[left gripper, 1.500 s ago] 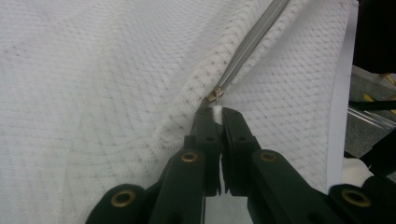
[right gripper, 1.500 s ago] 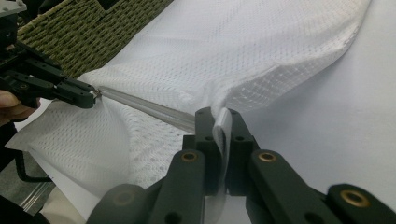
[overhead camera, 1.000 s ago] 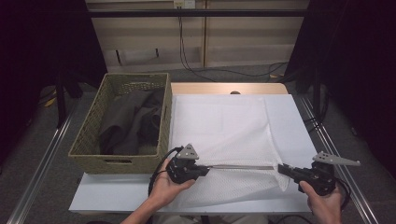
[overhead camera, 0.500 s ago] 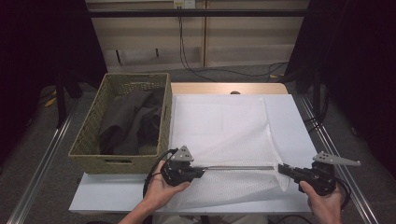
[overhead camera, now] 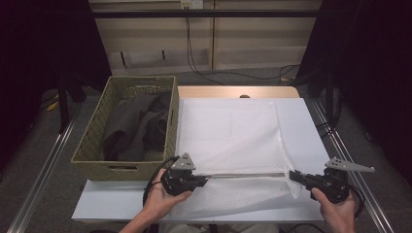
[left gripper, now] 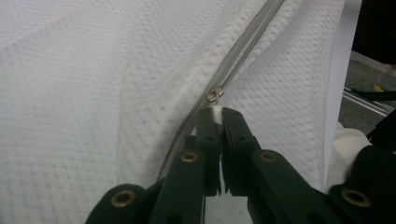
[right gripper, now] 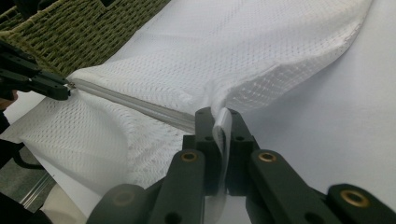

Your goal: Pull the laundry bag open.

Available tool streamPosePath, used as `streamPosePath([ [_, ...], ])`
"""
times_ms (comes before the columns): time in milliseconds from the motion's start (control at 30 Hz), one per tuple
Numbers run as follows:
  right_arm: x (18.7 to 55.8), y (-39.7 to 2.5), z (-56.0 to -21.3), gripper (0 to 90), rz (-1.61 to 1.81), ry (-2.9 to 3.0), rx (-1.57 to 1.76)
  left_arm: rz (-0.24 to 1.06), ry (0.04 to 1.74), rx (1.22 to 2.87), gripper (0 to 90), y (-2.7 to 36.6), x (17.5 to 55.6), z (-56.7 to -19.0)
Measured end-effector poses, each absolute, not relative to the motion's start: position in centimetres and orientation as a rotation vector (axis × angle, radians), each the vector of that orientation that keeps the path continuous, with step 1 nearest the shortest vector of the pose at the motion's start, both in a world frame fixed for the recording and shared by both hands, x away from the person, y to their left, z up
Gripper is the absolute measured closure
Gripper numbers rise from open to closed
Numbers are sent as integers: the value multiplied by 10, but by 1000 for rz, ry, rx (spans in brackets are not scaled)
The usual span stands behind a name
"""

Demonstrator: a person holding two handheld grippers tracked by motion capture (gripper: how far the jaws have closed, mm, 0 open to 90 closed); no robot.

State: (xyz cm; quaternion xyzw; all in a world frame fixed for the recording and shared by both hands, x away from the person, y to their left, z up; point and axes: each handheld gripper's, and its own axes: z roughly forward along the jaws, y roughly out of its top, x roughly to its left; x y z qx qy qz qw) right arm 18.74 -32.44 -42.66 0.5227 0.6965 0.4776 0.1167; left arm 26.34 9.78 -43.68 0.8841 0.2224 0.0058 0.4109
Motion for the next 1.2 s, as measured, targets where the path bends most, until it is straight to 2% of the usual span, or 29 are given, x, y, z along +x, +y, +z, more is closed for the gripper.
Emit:
streamPosePath([
  [1200,184,-318,-427,868,1382,2083,1516,28,609,2240,867,132,259,-438],
])
